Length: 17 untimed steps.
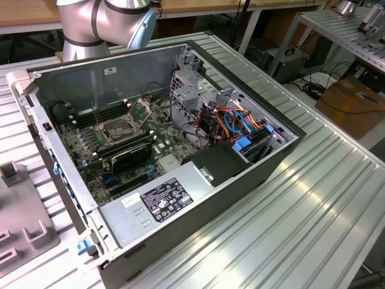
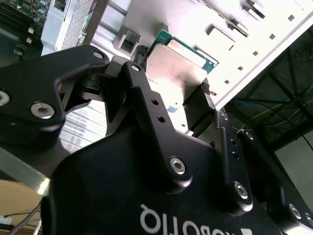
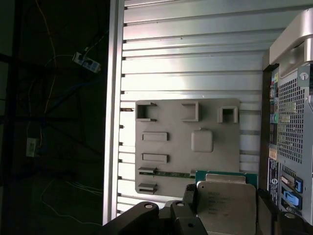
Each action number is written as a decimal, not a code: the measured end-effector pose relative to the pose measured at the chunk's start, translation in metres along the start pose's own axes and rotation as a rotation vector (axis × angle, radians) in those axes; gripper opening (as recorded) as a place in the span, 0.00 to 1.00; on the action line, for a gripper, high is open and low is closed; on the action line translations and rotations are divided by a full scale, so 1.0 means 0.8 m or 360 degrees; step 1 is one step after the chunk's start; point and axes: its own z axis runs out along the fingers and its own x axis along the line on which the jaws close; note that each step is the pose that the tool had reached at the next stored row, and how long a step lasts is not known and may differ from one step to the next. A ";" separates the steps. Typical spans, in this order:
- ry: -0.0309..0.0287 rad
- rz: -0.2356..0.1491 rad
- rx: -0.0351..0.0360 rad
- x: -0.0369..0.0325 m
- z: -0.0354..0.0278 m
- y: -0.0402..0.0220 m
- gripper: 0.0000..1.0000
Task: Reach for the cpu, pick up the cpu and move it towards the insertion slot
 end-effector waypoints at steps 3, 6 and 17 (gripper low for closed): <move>-0.00001 0.0000 0.0000 -0.0001 0.0000 0.0000 0.55; -0.00001 0.0000 0.0000 -0.0045 0.0000 -0.0002 0.55; -0.00001 0.0000 0.0000 -0.0195 -0.0002 -0.0009 0.55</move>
